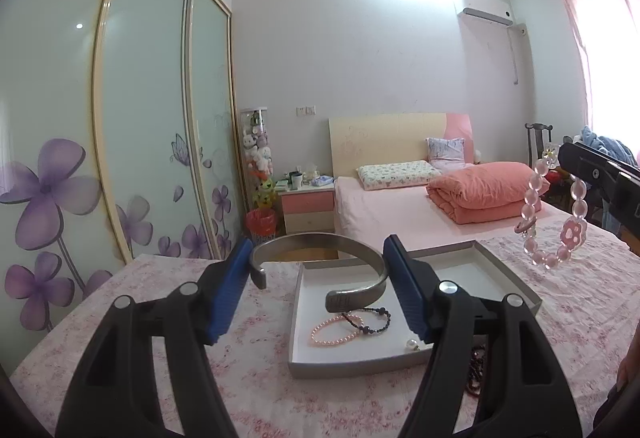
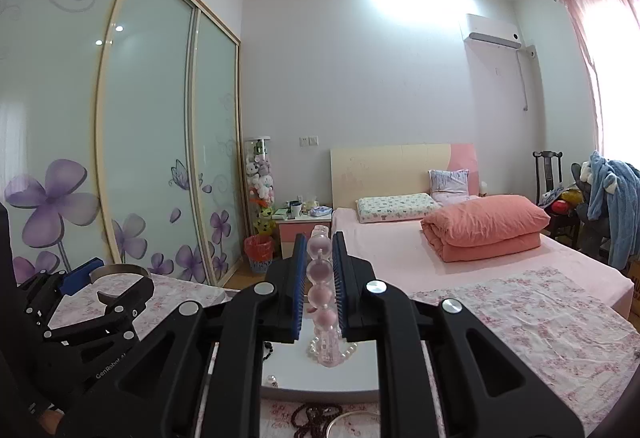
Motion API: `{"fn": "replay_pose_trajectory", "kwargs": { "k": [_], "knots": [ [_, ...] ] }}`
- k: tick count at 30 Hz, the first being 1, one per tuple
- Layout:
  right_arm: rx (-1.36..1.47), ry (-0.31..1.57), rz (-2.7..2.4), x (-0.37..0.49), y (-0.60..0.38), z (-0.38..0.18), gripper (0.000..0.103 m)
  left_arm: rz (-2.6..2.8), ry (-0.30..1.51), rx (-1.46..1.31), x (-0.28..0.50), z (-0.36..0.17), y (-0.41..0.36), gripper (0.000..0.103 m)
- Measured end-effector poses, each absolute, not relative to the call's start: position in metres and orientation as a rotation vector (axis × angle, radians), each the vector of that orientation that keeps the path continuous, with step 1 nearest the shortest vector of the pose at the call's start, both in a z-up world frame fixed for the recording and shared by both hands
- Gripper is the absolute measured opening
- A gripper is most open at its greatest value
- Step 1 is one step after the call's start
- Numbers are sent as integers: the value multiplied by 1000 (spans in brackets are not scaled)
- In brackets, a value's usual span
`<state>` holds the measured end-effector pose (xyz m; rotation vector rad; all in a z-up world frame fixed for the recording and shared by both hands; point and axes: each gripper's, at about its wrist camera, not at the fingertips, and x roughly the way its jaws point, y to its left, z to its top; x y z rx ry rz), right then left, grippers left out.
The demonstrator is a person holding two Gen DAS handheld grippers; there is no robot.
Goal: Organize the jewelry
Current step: 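Place the cuff bangle in the tray with the left tool while the right tool places the pink bracelet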
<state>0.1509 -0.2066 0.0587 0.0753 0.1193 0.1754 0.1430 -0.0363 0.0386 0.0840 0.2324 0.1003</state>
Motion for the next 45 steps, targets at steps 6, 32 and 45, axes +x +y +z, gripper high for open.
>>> {"fn": "replay_pose_trajectory", "kwargs": {
  "k": [6, 32, 45],
  "knots": [
    [84, 161, 181, 183, -203, 50, 14, 101, 251, 83, 176, 31, -35, 66],
    [219, 539, 247, 283, -196, -20, 21, -3, 510, 91, 292, -43, -43, 69],
    [226, 488, 209, 255, -220, 3, 31, 104, 443, 14, 262, -10, -4, 72]
  ]
}}
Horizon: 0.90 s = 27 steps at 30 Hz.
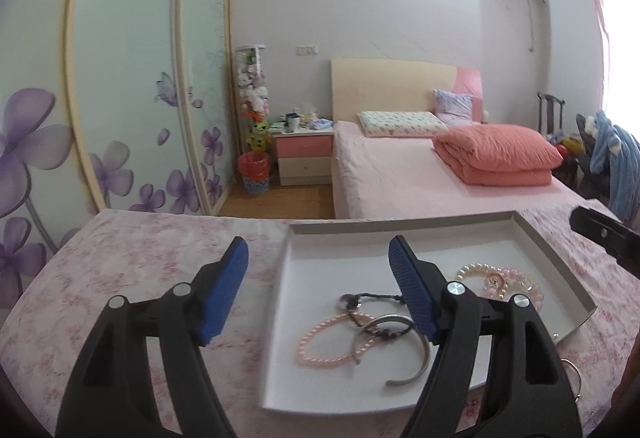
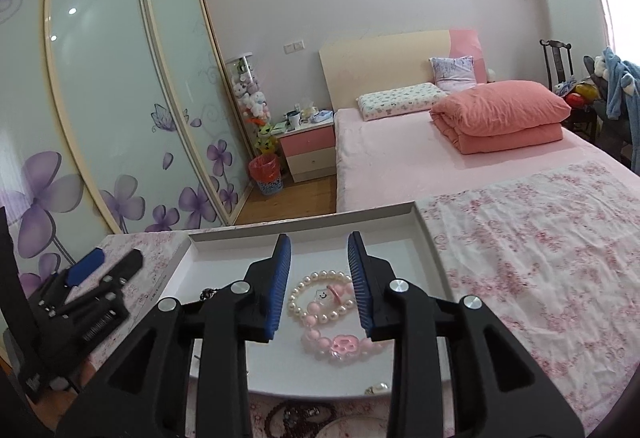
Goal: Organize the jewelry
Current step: 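Place the cuff bangle in the tray with the left tool while the right tool places the pink bracelet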
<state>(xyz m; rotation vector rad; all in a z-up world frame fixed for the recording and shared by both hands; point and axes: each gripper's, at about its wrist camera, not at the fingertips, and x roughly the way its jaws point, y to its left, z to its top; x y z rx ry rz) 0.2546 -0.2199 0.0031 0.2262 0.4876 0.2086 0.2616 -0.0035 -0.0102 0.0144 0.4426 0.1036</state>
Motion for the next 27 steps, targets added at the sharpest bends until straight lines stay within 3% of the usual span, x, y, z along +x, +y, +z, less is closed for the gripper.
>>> {"fn": "replay_pose_trajectory", "kwargs": {
  "k": [9, 22, 27],
  "knots": [
    [174, 509, 211, 222, -226, 5, 32, 127, 426, -19, 212, -4, 16, 75],
    [40, 804, 273, 192, -242, -58, 61, 87, 483, -16, 171, -16, 31, 79],
    [-42, 888, 284, 193, -232, -76, 66, 82, 493, -21, 169, -18, 31, 80]
  ]
}}
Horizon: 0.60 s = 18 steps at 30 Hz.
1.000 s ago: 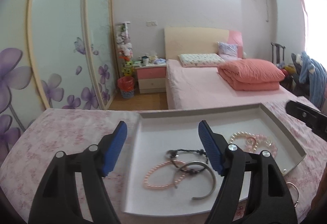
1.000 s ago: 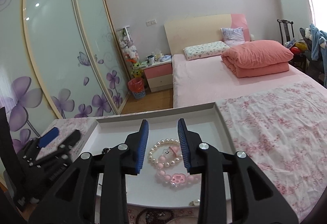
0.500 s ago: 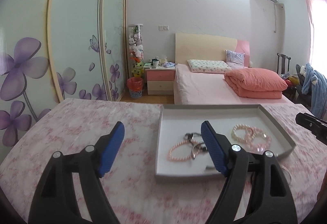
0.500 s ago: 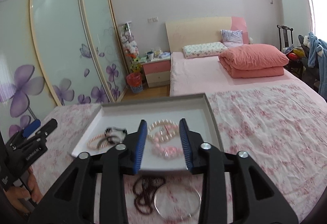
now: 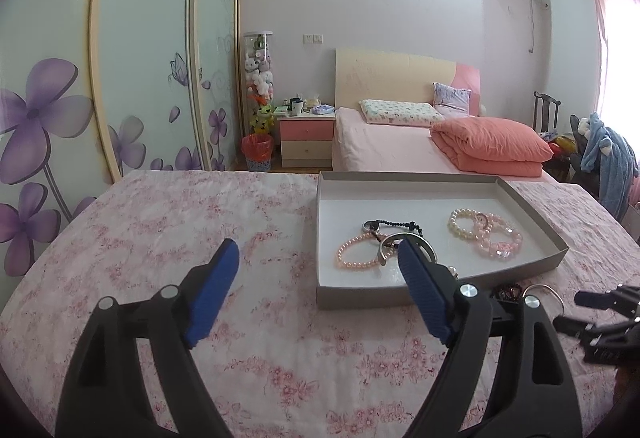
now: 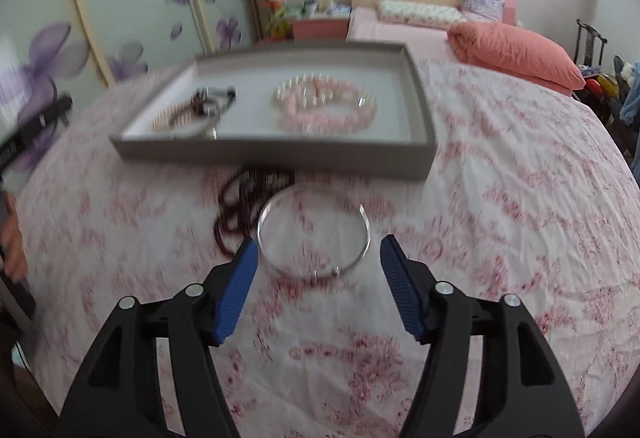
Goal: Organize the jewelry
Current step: 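Grasp the dark red bead strand with the left tool while the right tool approaches the silver round bangle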
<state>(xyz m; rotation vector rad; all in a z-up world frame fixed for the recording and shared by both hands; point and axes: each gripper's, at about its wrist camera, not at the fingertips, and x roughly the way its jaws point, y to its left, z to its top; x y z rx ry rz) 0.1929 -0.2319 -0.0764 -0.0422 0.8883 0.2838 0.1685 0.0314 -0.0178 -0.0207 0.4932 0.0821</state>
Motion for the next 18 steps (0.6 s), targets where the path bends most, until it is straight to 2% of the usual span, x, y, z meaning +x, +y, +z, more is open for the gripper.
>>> {"fn": "replay_pose_trajectory", "kwargs": {
  "k": [9, 18],
  "knots": [
    [-93, 902, 264, 215, -218, -87, 68, 66, 509, -13, 169, -21, 27, 81],
    [-111, 909, 281, 225, -213, -87, 77, 5, 530, 21, 172, -25, 5, 81]
  ]
}}
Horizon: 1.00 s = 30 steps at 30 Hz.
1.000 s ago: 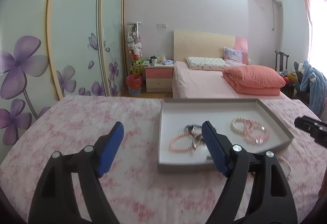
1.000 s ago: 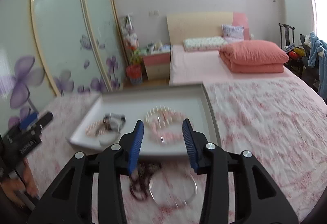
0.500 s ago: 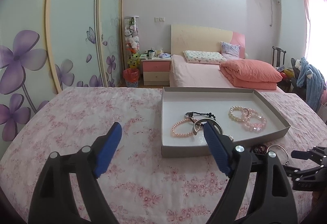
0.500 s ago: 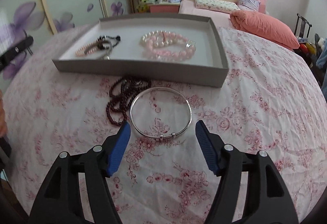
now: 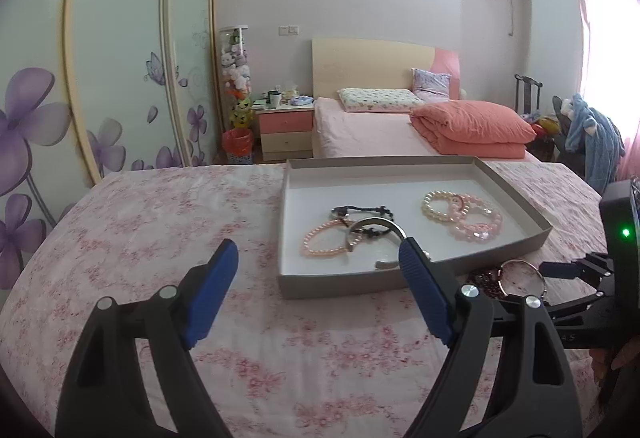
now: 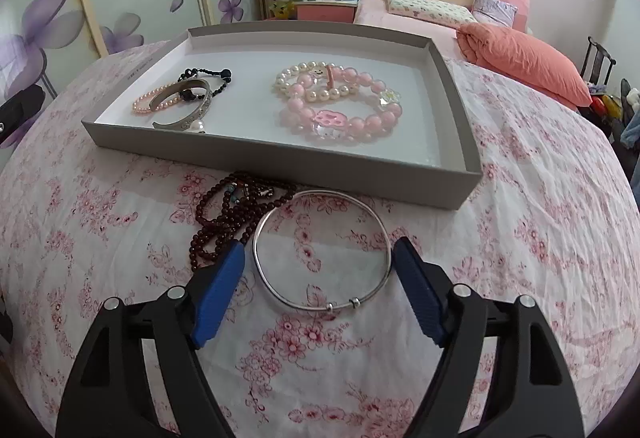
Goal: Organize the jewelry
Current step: 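Grasp the dark red bead strand with the left tool while the right tool approaches the silver round bangle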
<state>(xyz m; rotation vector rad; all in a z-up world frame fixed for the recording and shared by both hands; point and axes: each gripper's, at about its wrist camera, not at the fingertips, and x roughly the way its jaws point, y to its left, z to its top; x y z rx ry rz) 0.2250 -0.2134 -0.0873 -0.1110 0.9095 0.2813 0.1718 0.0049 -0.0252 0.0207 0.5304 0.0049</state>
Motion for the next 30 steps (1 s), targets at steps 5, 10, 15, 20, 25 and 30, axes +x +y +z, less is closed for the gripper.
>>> {"fn": "replay_pose_trajectory", "kwargs": {
  "k": [5, 10, 15, 20, 25, 30],
  "knots": [
    [-102, 908, 283, 229, -215, -87, 73, -19, 546, 29, 173, -27, -6, 81],
    [-86, 915, 243, 214, -229, -87, 73, -90, 574, 63, 173, -30, -25, 81],
    [-52, 918, 183, 196, -257, -88, 73, -221, 649, 117, 179, -41, -61, 81],
    [-51, 914, 186, 179, -270, -89, 73, -313, 774, 152, 197, -64, -101, 81],
    [-59, 910, 204, 170, -274, -89, 73, -333, 870, 163, 218, -87, -128, 81],
    [-61, 910, 207, 169, -275, -89, 73, -283, 902, 161, 232, -99, -137, 53]
  ]
}}
